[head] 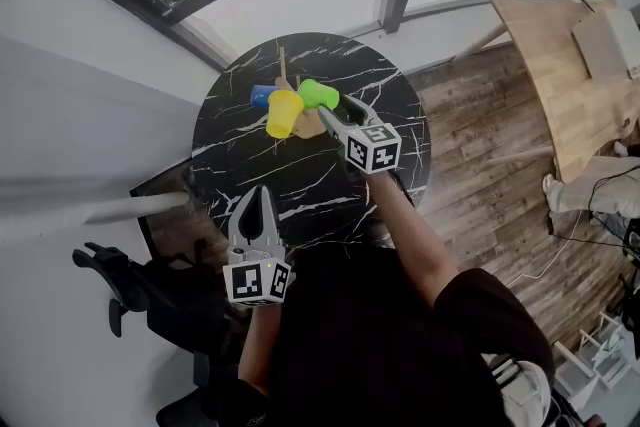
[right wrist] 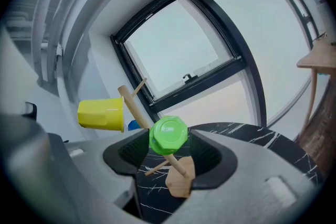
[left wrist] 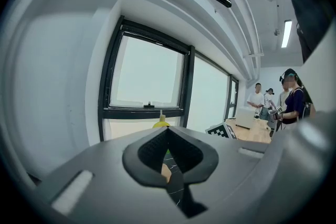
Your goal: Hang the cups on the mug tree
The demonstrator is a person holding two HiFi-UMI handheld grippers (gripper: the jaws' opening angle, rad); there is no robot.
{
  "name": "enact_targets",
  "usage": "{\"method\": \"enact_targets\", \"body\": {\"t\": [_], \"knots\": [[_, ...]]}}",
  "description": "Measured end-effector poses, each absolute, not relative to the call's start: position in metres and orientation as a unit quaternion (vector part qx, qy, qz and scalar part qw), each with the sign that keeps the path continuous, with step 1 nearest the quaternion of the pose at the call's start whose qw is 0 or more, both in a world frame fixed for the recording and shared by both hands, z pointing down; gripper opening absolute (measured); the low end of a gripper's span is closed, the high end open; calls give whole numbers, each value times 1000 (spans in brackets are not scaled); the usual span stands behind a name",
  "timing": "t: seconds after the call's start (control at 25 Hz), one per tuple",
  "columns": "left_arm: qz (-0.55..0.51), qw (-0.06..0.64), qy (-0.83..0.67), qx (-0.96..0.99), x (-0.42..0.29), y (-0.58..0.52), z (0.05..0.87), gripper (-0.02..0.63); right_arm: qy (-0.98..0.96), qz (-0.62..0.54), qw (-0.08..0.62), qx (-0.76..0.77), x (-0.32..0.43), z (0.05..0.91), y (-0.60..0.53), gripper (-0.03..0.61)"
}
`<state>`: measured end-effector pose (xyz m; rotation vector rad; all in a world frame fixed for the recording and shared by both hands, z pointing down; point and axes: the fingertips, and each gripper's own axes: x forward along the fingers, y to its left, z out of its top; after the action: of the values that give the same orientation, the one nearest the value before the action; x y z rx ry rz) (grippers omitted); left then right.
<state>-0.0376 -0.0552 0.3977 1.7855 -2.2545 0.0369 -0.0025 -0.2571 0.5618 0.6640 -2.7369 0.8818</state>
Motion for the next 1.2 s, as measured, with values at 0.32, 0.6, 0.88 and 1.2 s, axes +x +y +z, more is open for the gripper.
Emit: {"method": "enact_targets", "body": {"t": [0.32,0.6,0.88,1.2], "knots": [[-6,134,-767,627,-42,-54,396,0,-923,284,89,245,21,548,-249,232],[-20,136,-748,649,-46,-47,395,0,-922,243,84,289,54,518,-214,95],[-38,134,-725,675,-50,-34,390,0,-917,208,110,323,66,500,-160,-2],[-31,126,-702,700,-58,-5,389,0,-909,190,109,355,70,468,-99,-2]]}}
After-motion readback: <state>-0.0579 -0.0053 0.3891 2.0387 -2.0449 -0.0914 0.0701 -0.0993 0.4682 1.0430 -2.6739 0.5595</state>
